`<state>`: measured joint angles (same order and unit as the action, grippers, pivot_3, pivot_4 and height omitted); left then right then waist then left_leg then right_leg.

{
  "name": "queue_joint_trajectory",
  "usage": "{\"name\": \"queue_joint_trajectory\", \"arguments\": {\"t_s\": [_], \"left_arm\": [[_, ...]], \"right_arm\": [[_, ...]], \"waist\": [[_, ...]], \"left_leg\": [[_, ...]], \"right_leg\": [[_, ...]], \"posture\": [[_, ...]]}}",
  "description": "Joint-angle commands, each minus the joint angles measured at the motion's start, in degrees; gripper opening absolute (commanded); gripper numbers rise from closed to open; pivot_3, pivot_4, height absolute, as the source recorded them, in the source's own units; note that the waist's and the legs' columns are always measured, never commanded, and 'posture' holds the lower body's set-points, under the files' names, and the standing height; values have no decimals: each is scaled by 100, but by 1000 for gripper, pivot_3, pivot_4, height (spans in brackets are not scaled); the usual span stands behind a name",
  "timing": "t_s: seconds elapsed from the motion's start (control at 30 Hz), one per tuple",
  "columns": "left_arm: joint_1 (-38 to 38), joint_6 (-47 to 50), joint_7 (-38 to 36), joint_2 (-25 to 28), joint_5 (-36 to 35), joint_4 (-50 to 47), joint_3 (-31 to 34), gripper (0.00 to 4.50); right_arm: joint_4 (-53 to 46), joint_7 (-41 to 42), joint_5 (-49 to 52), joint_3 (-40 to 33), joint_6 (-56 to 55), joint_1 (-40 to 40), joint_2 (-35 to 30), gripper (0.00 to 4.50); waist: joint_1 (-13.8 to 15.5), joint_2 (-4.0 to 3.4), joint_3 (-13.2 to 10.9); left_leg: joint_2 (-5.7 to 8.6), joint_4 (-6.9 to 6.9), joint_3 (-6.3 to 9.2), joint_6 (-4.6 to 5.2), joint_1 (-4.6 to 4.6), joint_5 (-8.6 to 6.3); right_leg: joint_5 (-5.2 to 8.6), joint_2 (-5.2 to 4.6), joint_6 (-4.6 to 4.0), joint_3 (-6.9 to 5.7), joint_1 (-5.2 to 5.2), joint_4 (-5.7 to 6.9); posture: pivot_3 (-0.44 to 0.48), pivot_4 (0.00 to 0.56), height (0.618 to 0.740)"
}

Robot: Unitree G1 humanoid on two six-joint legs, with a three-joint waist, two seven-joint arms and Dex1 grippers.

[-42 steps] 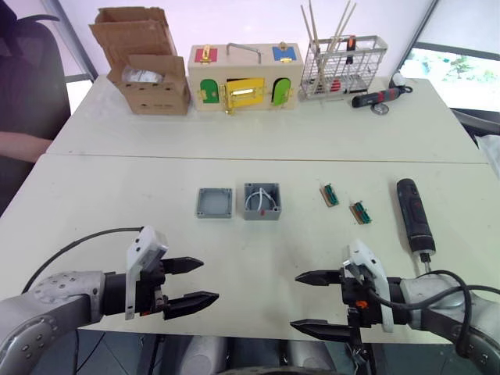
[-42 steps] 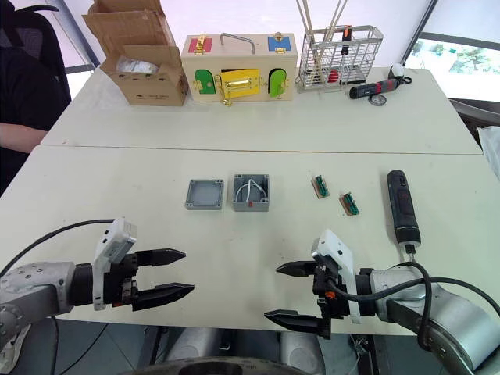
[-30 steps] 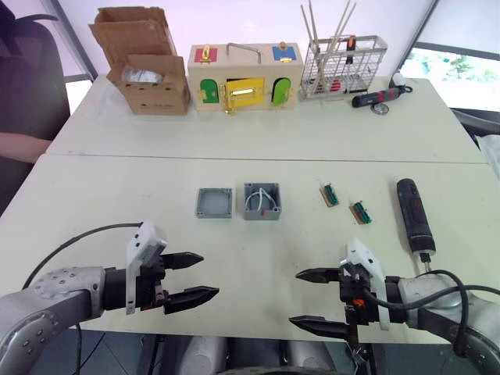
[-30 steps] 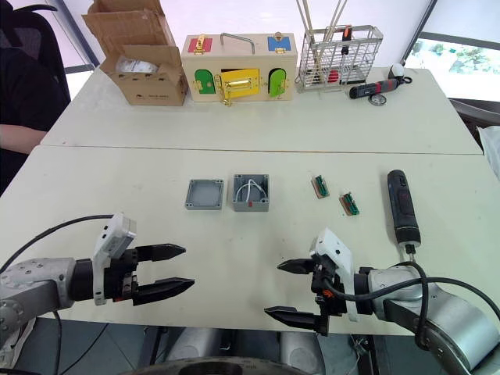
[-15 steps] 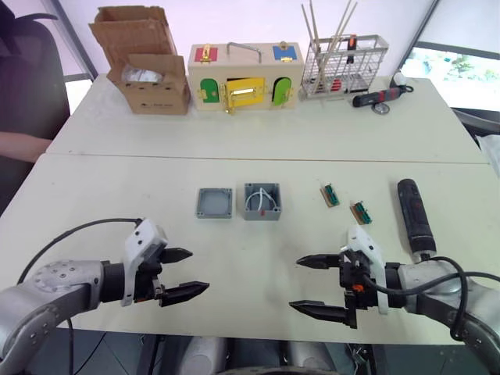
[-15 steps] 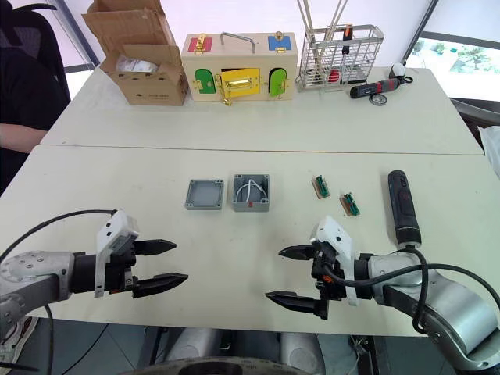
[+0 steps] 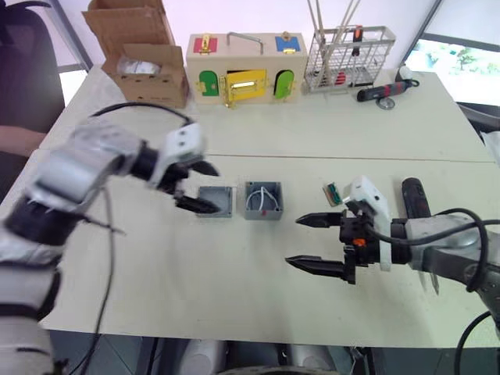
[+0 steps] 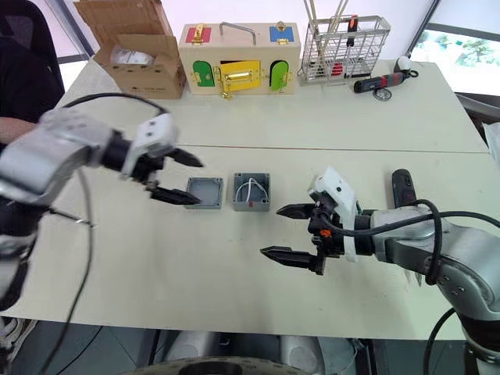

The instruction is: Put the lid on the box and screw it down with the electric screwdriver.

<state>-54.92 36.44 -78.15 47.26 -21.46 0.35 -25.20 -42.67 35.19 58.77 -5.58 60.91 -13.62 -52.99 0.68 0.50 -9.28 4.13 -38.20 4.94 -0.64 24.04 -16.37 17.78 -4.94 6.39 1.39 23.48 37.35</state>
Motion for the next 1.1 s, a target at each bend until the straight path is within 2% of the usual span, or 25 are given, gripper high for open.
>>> {"name": "queue_joint_trajectory", "arguments": {"t_s": [0.03, 0.13, 0.4, 0.83, 0.97, 1.1], "left_arm": [[-255, -448, -408, -342, 351, 331, -235, 4500], [-392, -746, -585, -803, 499, 516, -344, 4500], [-434, -1359, -881, -1444, 1073, 974, -596, 4500], [-664, -2249, -931, -2218, 2112, 2577, -831, 4500], [-697, -2458, -1019, -2295, 2329, 2817, -879, 4500], [-712, -2580, -1029, -2386, 2429, 2983, -811, 3289]], "right_arm": [[-163, -216, -202, -9, -174, 131, 94, 4462], [-210, -453, -392, 21, -271, 298, 246, 4462], [-457, -863, -522, 15, -316, 644, 522, 4462], [-606, -1353, -236, -12, -186, 520, 655, 4462], [-603, -1483, -214, 7, -174, 492, 722, 4462], [-614, -1570, -200, -7, -189, 520, 755, 4500]], "waist": [[-47, 0, 0], [-98, 2, -1], [-130, 3, -2], [-130, 4, -2], [-130, 3, -2], [-125, 4, -2]], "left_leg": [[1, -3, -7, 1, 0, 0], [-2, -10, -15, 6, -5, 3], [-2, -9, -9, 5, -24, 8], [-1, -13, -9, 6, -32, 9], [-1, -13, -9, 5, -32, 9], [-1, -13, -9, 5, -33, 9]], "right_leg": [[0, -5, 0, 0, -1, -2], [-3, -6, 5, 0, -3, 5], [-1, -2, 8, -5, -2, 54], [0, 2, 9, -6, -4, 67], [0, 3, 10, -7, -4, 71], [0, 3, 10, -7, -4, 72]], "posture": [[0, 150, 740], [0, 150, 740], [0, 150, 740], [0, 150, 740], [0, 150, 740], [0, 150, 740]]}}
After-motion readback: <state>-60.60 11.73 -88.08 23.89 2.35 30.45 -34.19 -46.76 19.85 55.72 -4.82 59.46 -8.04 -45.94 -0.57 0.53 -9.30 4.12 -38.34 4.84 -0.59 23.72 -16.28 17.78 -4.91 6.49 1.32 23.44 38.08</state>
